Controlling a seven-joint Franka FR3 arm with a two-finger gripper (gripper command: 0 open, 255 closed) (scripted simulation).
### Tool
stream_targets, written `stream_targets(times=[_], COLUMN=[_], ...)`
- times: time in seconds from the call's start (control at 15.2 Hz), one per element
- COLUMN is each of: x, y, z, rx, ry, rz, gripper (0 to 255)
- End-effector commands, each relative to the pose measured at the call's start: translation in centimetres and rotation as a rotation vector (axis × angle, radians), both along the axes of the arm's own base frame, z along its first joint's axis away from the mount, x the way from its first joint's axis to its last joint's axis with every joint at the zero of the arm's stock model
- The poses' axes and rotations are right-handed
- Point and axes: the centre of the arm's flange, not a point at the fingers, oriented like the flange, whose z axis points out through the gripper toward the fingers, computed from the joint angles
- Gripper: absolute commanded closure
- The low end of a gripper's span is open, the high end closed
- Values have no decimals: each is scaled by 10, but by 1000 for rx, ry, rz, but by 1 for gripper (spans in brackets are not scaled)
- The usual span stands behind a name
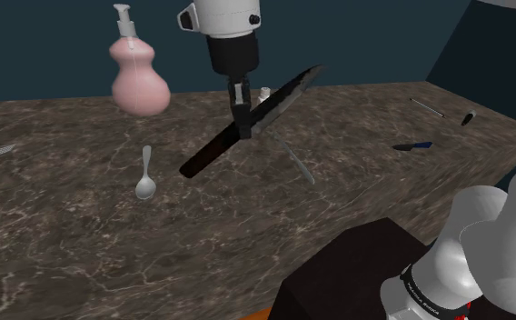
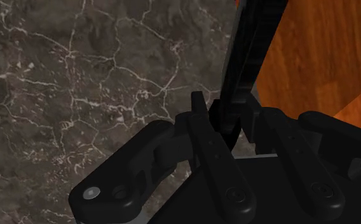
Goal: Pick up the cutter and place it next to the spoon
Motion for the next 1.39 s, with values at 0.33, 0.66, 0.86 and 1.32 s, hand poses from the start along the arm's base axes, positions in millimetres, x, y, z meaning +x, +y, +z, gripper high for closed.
stream_targets(times=[0.33,0.66,0.86,1.32], x=[3,3,3,3], y=[13,13,13,13], z=[-31,-57,-73,-110], rx=[1,1,1,1], ry=[0,0,0,0], rz=[-1,-1,-1,-1], gripper=[255,255,255,255])
